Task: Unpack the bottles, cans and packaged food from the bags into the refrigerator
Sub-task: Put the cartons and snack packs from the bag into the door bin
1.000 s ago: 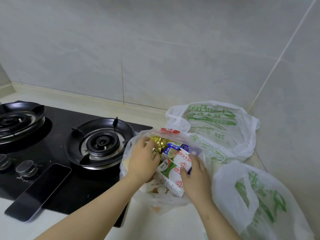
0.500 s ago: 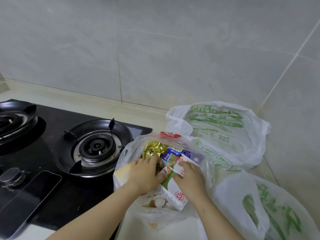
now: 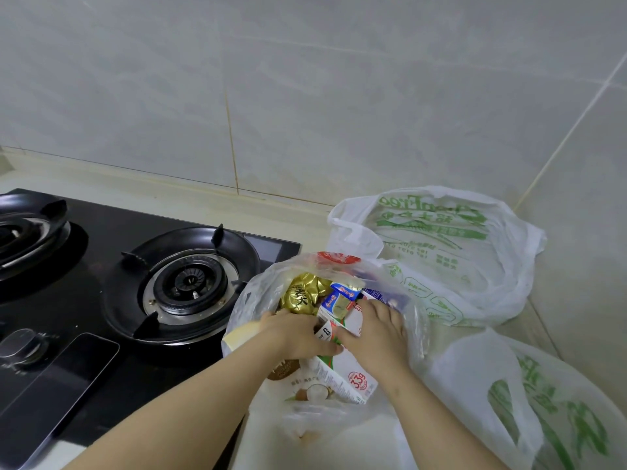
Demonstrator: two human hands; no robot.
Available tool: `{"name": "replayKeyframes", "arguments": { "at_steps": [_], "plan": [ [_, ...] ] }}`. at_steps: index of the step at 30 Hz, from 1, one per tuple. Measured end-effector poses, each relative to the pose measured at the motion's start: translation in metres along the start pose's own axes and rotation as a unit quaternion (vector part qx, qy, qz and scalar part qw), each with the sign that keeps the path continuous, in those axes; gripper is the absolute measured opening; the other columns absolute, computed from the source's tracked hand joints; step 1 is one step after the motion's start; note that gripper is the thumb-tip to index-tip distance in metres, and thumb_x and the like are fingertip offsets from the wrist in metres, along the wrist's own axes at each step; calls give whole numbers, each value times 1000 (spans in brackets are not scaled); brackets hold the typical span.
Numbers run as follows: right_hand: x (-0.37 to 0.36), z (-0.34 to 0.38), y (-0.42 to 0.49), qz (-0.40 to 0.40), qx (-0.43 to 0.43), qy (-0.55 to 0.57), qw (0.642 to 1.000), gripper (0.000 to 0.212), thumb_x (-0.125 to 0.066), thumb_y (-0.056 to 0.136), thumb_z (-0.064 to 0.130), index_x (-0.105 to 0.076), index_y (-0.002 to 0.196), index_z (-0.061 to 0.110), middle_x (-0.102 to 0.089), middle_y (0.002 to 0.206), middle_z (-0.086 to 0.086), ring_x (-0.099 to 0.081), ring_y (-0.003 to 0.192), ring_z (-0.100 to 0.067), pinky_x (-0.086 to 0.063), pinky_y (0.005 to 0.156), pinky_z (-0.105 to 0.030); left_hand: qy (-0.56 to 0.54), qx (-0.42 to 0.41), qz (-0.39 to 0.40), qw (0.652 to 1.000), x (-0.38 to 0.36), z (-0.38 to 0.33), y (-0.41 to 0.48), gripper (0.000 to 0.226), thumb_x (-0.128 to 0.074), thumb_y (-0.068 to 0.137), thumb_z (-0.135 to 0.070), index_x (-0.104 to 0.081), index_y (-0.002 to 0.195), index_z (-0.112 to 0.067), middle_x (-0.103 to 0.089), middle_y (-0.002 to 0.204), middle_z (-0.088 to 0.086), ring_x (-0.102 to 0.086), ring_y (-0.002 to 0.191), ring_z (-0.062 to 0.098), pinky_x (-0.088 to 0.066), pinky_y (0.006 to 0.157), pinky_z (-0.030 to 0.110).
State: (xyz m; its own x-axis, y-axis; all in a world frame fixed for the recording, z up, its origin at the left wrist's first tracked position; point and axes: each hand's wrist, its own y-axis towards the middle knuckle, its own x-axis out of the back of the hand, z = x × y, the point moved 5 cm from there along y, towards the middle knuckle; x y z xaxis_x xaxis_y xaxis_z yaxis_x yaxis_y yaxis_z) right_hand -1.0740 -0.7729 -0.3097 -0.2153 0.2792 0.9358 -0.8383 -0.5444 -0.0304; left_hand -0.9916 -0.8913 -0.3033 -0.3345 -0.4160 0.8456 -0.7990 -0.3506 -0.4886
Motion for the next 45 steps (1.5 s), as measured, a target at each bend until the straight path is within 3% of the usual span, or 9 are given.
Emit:
{"name": "replayKeyframes", "arguments": {
  "at_steps": [11, 15, 20, 28, 31, 35, 38, 40, 45],
  "plan": [
    [0, -4, 6, 39, -35, 24, 998, 80, -61, 73, 65, -35, 136, 22, -37, 135, -5, -29, 130, -24, -31, 104, -32, -140, 16, 41, 989, -1, -1, 3, 79, -71, 66, -59, -40, 128, -22, -57, 123, -2, -51, 116, 23, -40, 101, 40],
    [0, -7, 3, 53, -44, 108, 992, 65, -69, 64, 61, -46, 115, 29, -59, 117, 8, -56, 107, -16, -48, 81, -29, -78, 31, 30, 996, -3, -4, 0, 75, -63, 69, -67, -41, 132, -33, -48, 136, -1, -33, 133, 26, -17, 112, 47],
    [2, -9, -3, 89, -69, 110, 988, 69, -70, 60, 60, -41, 111, 23, -62, 104, 7, -62, 94, -16, -51, 70, -29, 13, 20, 58, 998, -12, -12, -1, 83, -50, 69, -79, -35, 139, -37, -36, 147, 2, -13, 141, 32, -1, 110, 57],
    [2, -15, -14, 125, -81, 142, 978, 72, -74, 59, 63, -37, 106, 21, -61, 94, 10, -64, 85, -14, -54, 72, -33, -48, 8, 97, 994, -10, -4, -3, 85, -62, 57, -77, -47, 130, -36, -44, 139, -1, -22, 136, 27, -13, 112, 52],
    [2, -15, -17, 130, -84, 155, 976, 62, -60, 71, 67, -37, 104, 20, -65, 91, 6, -65, 80, -13, -55, 71, -34, -141, -12, 139, 980, -14, 1, -3, 97, -70, 37, -79, -56, 121, -34, -58, 127, -7, -45, 126, 23, -31, 108, 46],
    [4, -14, -20, 137, -84, 156, 975, 56, -51, 82, 63, -36, 108, 15, -66, 83, 5, -66, 73, -11, -55, 66, -31, -221, -14, 183, 958, -11, 3, -11, 53, -79, 64, -46, -61, 109, -23, -66, 117, -3, -61, 109, 20, -43, 102, 41],
    [2, -17, -22, 152, -96, 185, 966, 46, -64, 81, 45, -37, 105, 16, -63, 84, 8, -64, 72, -9, -52, 61, -28, -252, -21, 154, 955, -9, 3, -15, 63, -80, 59, -47, -61, 114, -20, -66, 117, -3, -61, 109, 20, -43, 102, 40],
    [3, -19, -24, 154, -104, 191, 964, 46, -69, 77, 39, -39, 104, 17, -61, 84, 10, -62, 72, -7, -45, 55, -23, -270, -21, 129, 954, -7, 5, -15, 49, -79, 69, -36, -59, 110, -19, -66, 114, -2, -61, 106, 18, -45, 98, 34],
    [3, -21, -29, 161, -143, 209, 954, 64, -73, 58, 49, -44, 106, 18, -63, 87, 10, -62, 82, -11, -44, 61, -24, -250, -13, 18, 968, 8, 4, -16, 36, -79, 69, -36, -54, 91, -23, -63, 97, -5, -60, 90, 13, -46, 75, 24]
  ]
}}
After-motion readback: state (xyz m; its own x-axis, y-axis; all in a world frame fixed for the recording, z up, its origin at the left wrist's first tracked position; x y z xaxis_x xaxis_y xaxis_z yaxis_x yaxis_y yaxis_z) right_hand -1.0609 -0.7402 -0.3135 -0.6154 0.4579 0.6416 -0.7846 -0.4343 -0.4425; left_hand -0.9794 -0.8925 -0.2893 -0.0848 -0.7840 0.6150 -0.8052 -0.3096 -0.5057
